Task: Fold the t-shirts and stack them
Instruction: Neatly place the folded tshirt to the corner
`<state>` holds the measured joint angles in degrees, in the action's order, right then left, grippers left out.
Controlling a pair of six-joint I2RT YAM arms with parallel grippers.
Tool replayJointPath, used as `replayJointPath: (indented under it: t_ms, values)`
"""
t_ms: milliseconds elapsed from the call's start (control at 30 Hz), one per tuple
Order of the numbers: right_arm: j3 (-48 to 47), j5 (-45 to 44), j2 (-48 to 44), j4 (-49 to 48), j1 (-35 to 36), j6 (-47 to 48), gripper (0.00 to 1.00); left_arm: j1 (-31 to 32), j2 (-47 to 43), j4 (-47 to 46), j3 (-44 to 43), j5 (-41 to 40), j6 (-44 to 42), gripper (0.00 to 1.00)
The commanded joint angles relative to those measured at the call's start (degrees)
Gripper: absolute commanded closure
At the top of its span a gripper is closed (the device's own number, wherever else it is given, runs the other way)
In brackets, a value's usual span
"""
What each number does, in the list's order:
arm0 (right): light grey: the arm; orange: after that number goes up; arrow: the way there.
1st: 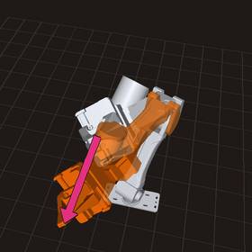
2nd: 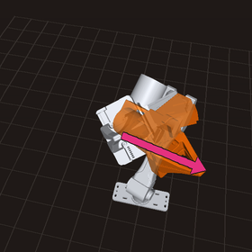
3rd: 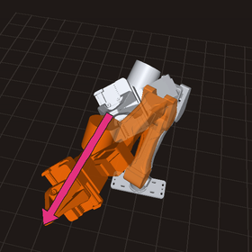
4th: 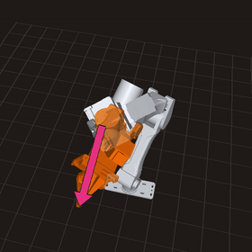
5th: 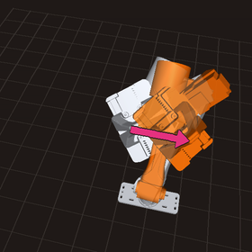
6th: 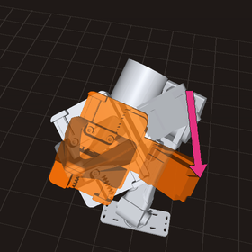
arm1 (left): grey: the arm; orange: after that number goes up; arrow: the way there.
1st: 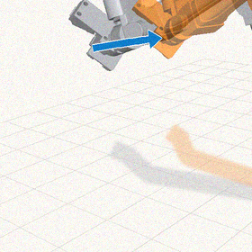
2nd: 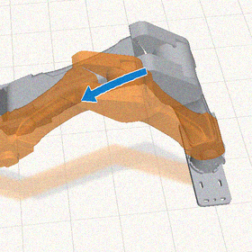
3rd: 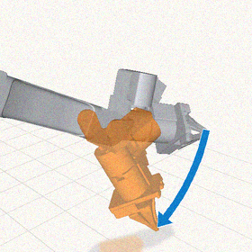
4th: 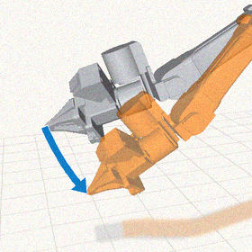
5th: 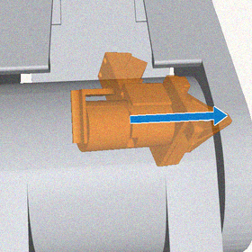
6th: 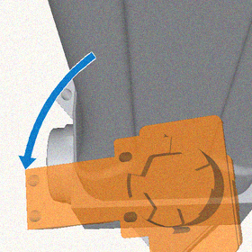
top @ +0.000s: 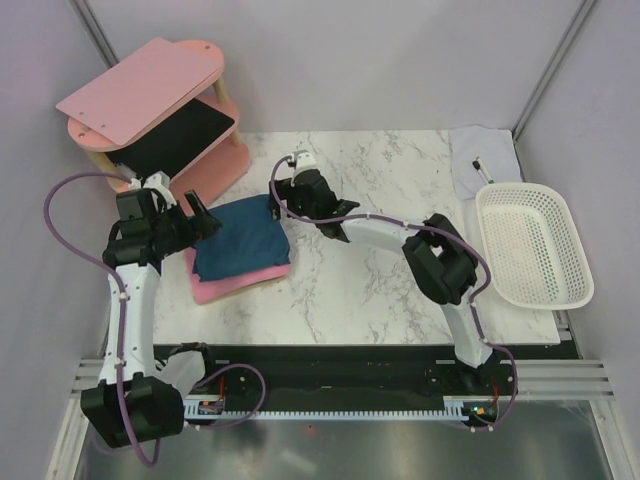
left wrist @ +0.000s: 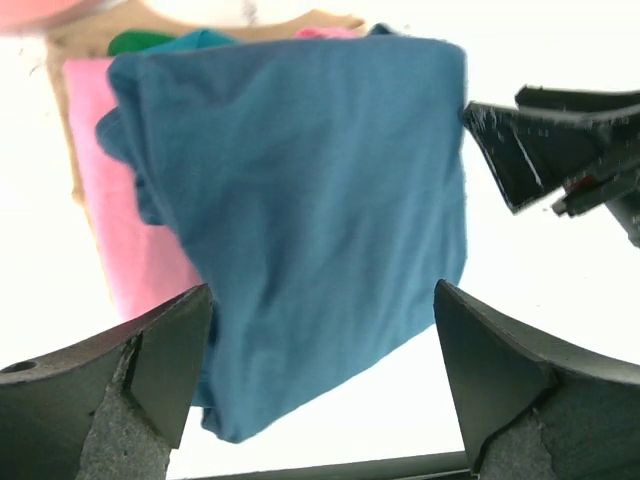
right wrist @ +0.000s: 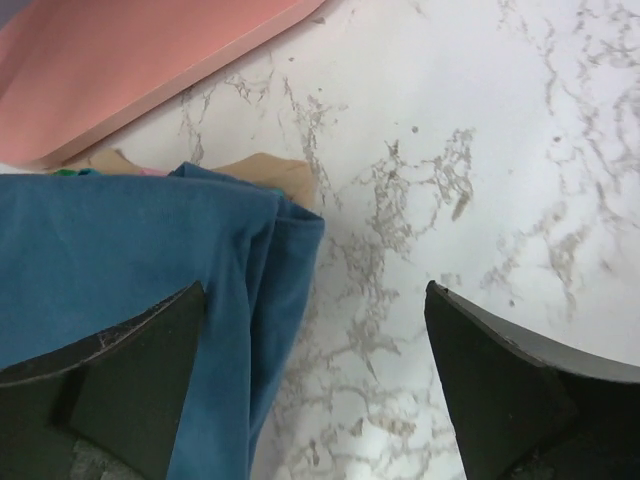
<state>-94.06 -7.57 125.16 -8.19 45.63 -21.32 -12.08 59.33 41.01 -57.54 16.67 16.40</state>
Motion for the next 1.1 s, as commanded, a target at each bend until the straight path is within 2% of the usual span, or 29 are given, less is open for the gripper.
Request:
replayJointPath:
  t_ms: [0,67,100,133,267,300,400,533,767,1067]
  values:
    - [6.5,-6.2,-11.8,-6.1,0.2,1.1,0.02,0.1,-2.3,-3.1,-1.4,7.7,-0.4,0.08]
    - [9.0,-7.2,-13.9,-6.0,0.1,1.1,0.02,0.2,-1.9,-5.0,0.4,10.9,0.6,0.57]
    - [9.4,-7.1,-14.2,-6.1,0.1,1.0,0.02,0.3,-1.7,-5.4,1.2,13.0,1.1,0.85]
    - [9.8,-6.8,-14.5,-6.0,0.1,0.8,0.02,0.3,-1.2,-6.4,2.2,14.3,3.0,0.98]
    - [10.7,-5.7,-14.4,-5.5,0.1,-0.6,0.02,0.4,-1.3,-16.0,12.9,25.4,11.3,0.98]
    - [10.7,-5.3,-14.2,-5.6,0.1,-0.8,0.02,0.3,-1.5,-20.8,14.9,28.0,15.6,0.98]
    - [9.3,-3.2,-12.7,-5.6,0.1,-1.5,0.02,0.4,-2.4,-25.5,20.5,29.4,20.8,0.98]
    - [3.8,2.9,-8.0,-4.2,0.1,-2.7,0.02,0.4,-3.3,-26.2,23.8,29.4,22.4,0.98]
    - [-2.0,12.1,-2.7,-5.0,0.7,-4.6,0.02,0.4,0.7,-21.4,23.2,21.4,21.1,0.98]
    - [-3.3,15.9,-2.3,-5.4,0.9,-4.5,0.02,-0.1,8.9,-14.6,17.8,11.6,15.9,0.98]
